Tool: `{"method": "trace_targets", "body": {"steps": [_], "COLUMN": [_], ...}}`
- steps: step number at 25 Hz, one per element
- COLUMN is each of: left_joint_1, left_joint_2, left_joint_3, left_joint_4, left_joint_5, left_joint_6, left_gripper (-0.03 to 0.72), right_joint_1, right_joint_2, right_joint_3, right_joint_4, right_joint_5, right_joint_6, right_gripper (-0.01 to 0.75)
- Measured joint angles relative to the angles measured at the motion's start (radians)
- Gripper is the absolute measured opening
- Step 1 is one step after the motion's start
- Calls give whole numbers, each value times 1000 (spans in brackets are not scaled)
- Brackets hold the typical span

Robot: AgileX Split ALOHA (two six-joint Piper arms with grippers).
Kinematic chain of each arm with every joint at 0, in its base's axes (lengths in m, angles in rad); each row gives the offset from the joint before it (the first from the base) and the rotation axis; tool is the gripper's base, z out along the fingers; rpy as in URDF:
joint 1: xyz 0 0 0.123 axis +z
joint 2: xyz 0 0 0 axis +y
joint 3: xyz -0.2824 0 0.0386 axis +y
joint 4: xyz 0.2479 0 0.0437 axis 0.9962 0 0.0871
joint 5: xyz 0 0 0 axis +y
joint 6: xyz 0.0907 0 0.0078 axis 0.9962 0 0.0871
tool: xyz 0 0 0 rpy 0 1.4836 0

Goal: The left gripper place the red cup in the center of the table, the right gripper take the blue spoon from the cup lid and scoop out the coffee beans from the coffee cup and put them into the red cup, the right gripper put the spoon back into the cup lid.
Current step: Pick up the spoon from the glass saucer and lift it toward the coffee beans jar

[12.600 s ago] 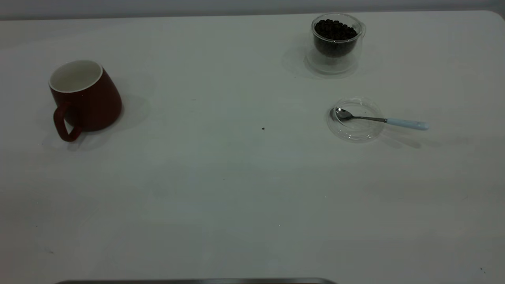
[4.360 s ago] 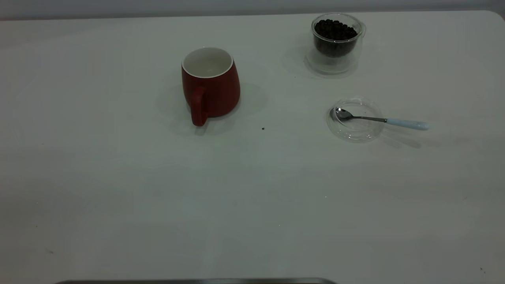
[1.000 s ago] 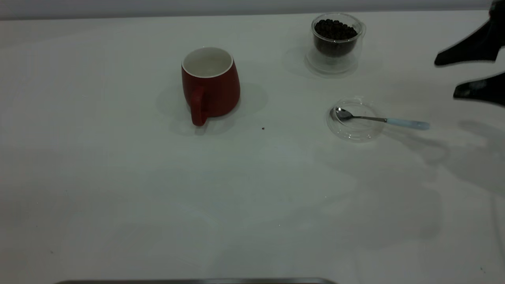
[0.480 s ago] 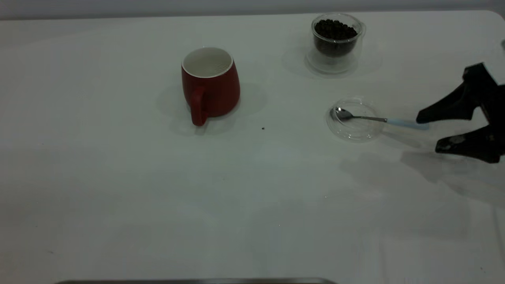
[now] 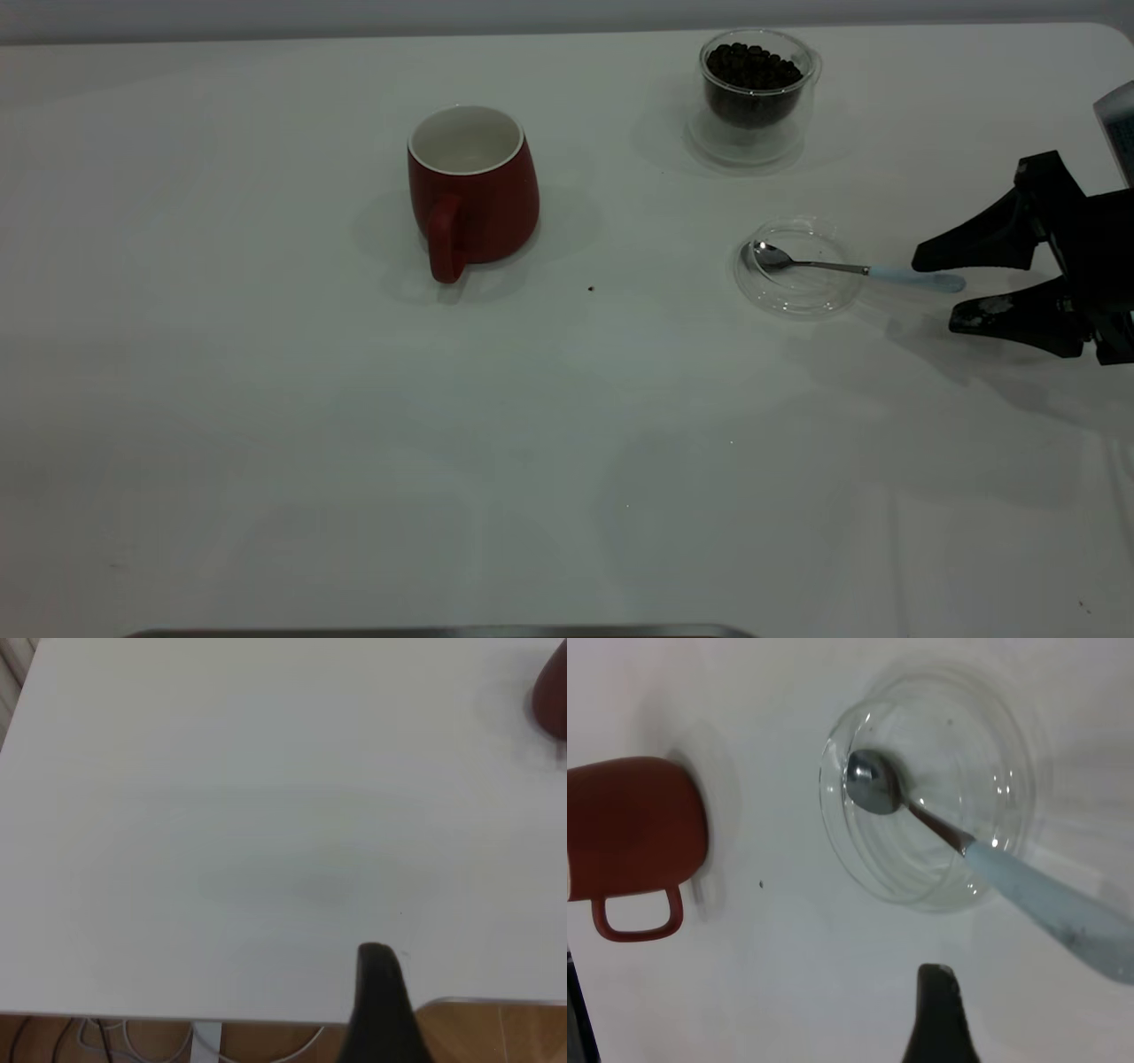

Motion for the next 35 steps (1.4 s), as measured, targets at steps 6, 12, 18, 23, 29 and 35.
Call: {"method": "trace_targets", "body": {"steps": [6, 12, 18, 23, 29, 35], "left_joint_1": [0, 0, 0, 0, 0, 0], "left_joint_2": [0, 0, 0, 0, 0, 0], "left_joint_3": [0, 0, 0, 0, 0, 0], "left_joint_4": [0, 0, 0, 0, 0, 0], "left_joint_5": [0, 0, 0, 0, 0, 0], "left_joint_6": [0, 0, -6, -6, -6, -6], "left_gripper": [586, 586, 586, 586, 586, 586], "right_joint_1": [0, 0, 0, 0, 0, 0], "right_joint_2": [0, 0, 6, 58, 93, 94], "right_joint_3": [-23, -24, -37, -63, -64, -66], "right_joint_4": [0, 0, -2, 1, 1, 1], "right_joint_5": [0, 0, 1, 46, 79, 96], "right_joint_6": [-4, -17, -21, -21, -33, -46], "right_gripper": [591, 591, 591, 591, 553, 423]}}
